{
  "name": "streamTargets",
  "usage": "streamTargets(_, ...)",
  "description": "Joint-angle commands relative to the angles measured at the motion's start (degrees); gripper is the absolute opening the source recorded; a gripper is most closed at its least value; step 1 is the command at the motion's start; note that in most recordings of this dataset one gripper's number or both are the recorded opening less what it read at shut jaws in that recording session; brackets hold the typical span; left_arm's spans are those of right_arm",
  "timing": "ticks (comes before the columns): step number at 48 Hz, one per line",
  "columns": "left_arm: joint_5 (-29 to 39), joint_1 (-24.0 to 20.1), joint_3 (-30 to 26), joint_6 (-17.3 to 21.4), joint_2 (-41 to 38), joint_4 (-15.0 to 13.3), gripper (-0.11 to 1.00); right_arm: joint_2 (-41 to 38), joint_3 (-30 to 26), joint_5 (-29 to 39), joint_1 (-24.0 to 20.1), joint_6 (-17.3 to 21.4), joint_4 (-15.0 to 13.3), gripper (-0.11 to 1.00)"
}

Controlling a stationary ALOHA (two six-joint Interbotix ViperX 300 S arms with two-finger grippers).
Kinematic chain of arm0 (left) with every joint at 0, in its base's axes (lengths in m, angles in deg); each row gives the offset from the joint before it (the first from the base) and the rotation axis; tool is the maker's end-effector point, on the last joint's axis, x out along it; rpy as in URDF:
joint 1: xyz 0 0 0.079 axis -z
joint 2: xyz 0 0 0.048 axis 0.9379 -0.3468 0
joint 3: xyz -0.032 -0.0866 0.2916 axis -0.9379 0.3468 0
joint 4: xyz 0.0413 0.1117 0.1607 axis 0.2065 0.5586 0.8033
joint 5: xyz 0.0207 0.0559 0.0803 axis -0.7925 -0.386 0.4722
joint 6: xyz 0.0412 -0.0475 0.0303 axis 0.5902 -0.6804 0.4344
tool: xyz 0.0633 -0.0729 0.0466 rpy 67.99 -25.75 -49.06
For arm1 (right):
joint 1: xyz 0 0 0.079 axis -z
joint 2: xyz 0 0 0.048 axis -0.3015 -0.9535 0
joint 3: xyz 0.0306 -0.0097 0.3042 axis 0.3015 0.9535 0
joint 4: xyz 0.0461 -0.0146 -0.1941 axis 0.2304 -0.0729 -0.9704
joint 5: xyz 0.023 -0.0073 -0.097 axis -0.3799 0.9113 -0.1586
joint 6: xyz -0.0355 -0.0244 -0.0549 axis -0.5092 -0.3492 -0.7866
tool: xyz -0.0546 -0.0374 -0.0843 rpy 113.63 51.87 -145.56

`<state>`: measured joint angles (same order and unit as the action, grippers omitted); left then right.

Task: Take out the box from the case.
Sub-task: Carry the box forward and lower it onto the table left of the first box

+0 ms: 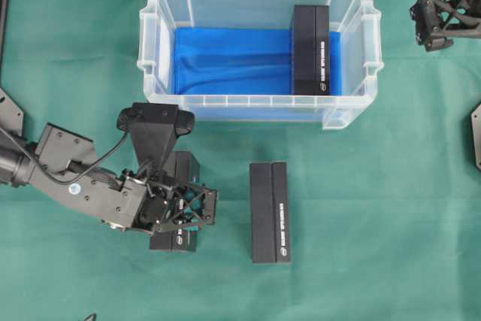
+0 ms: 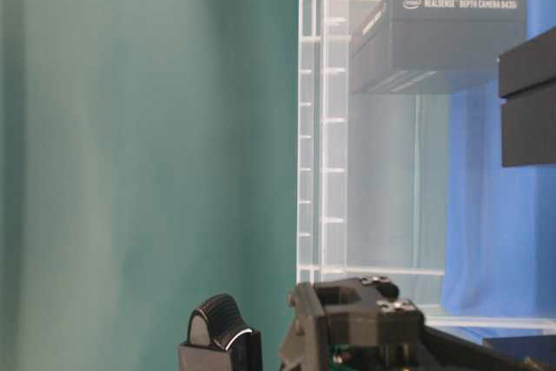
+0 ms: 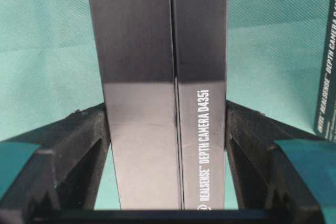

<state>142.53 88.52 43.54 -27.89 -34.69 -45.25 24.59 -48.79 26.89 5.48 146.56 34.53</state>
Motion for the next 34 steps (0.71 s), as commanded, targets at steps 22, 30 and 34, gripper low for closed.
streamTargets(22,-1.32,-0.09,-1.41,0.18,1.58,-3.25,0.92,0.53,-0.88,0.00,-0.18,0.00,-0.09,0.90)
streamTargets(30,-1.05,-0.44,-1.41,0.09,1.85,-3.25,0.98,0.53,-0.97,-0.18,-0.18,0.00,-0.18,0.90)
streamTargets(34,-0.97,-0.62,-1.49,0.18,1.85,-3.25,0.98,0.53,-0.97,-0.26,-0.18,-0.09,-0.18,0.90)
